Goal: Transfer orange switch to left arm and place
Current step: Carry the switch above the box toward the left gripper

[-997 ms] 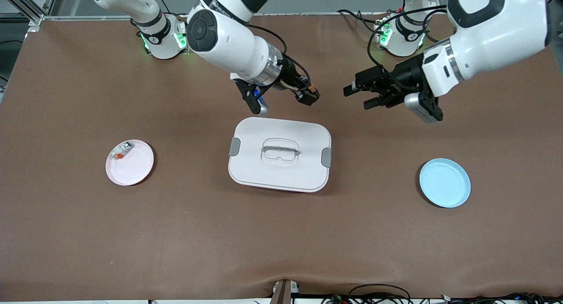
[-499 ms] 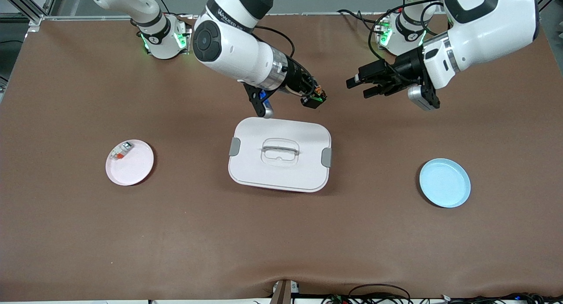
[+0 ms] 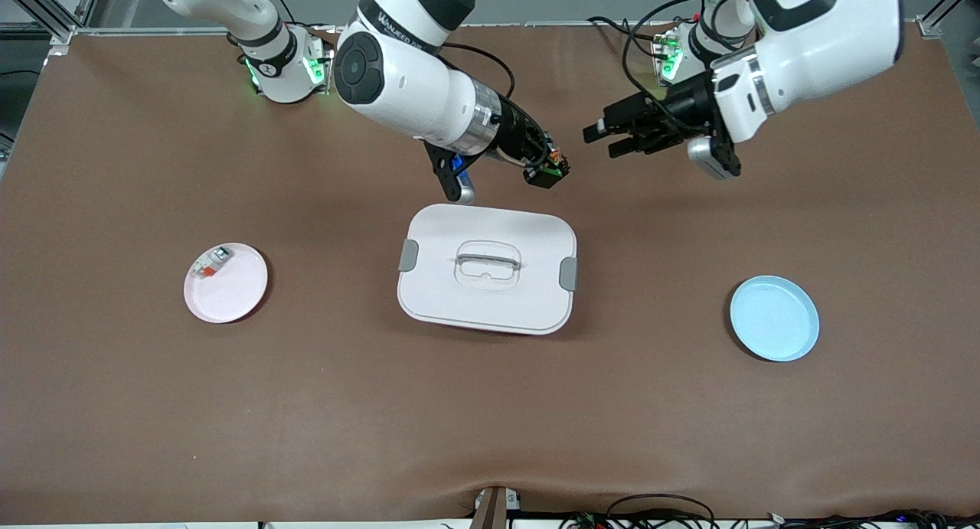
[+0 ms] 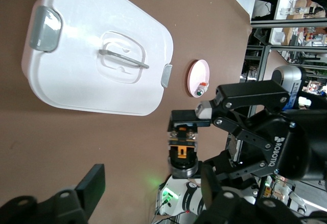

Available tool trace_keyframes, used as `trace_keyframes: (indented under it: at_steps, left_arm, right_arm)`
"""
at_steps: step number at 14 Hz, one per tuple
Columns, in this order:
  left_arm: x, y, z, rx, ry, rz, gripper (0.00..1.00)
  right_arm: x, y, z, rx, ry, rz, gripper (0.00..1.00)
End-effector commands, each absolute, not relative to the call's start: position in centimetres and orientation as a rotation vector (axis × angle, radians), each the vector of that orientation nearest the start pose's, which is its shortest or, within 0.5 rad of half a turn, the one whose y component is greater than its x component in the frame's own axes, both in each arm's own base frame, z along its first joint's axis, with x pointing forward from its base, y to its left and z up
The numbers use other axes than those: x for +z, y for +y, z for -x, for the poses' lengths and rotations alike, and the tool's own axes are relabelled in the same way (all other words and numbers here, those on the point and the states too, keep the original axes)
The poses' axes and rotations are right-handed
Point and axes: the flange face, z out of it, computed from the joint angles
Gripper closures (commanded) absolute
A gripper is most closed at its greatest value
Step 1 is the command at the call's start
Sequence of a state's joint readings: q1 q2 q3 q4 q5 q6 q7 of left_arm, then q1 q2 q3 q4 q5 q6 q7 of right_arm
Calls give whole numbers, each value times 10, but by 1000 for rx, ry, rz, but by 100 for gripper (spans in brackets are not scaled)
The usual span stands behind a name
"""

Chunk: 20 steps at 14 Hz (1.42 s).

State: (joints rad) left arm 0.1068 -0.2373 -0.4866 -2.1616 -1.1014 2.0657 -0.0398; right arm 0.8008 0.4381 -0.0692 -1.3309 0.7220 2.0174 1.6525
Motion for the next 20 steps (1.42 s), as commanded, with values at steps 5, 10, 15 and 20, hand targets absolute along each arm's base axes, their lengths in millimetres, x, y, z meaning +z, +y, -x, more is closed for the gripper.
trace_keyframes:
  at_steps: [5,10,15,20]
  left_arm:
    - [516,-276,-438,33,225,-2260,25]
    - [509,-291,-439,50,253,-2223,29]
    - [501,-302,-440,58,251,-2224,35]
    - [495,-308,-444,65,264,-2210,41]
  right_arm:
    - [527,518,-501,724,1418,2147,79]
    - [524,519,-503,724,1420,2148,79]
    - [525,519,-502,723,1418,2149,79]
    - [525,519,-502,723,1418,2149,79]
